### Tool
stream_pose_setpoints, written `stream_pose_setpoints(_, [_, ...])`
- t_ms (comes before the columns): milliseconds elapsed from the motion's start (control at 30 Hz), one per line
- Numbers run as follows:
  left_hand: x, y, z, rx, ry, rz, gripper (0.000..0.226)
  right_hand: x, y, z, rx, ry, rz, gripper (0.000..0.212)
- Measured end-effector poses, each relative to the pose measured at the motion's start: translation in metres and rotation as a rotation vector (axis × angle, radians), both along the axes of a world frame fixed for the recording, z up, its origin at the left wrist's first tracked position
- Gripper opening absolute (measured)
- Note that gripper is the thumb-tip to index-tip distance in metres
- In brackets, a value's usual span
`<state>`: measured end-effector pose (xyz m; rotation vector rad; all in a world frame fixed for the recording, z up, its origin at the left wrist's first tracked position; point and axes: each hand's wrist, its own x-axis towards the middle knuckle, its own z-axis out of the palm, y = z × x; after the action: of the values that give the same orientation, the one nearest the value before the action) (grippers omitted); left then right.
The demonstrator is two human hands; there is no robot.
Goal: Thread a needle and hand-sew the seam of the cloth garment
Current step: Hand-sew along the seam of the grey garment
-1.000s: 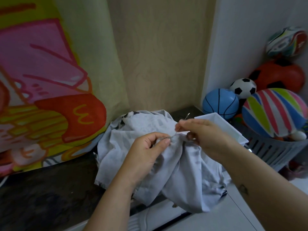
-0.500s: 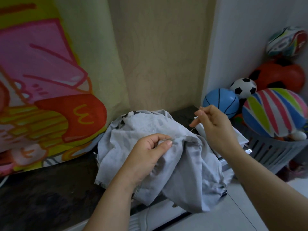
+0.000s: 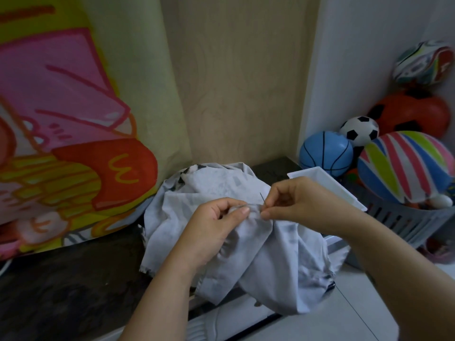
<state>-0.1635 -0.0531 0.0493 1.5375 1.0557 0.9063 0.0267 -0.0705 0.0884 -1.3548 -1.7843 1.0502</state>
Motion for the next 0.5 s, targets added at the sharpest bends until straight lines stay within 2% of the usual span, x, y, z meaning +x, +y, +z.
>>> stream_pose_setpoints(100, [0.000, -0.001, -0.001, 0.003, 0.049, 0.002, 0.007, 0.005, 0.001, 0.002, 0.005, -0.167, -0.022, 0.008])
stream_pose_setpoints(200, [0.001, -0.002, -0.001, 0.010, 0.107, -0.003, 0.008, 0.012, -0.002, 0.008, -0.073, -0.256, 0.064, 0.004])
stream_pose_setpoints(267, [0.003, -0.004, 0.000, 0.017, 0.117, -0.027, 0.007, 0.013, -0.004, 0.013, -0.083, -0.122, 0.056, 0.005])
stream_pose_setpoints(333, [0.003, -0.005, 0.001, 0.031, 0.089, -0.046, 0.008, 0.016, -0.002, 0.015, 0.000, 0.056, -0.067, 0.010])
stream_pose_setpoints(367, [0.003, -0.006, 0.002, 0.040, 0.080, -0.050, 0.010, 0.018, 0.001, 0.013, 0.098, 0.012, -0.135, 0.012])
stream_pose_setpoints(433, [0.003, -0.006, 0.003, 0.050, 0.078, -0.050, 0.010, 0.021, 0.008, 0.006, 0.236, -0.262, -0.177, 0.016])
stream_pose_setpoints(500, [0.002, -0.006, 0.002, 0.049, 0.088, -0.046, 0.008, 0.019, 0.012, -0.003, 0.212, -0.472, -0.089, 0.018])
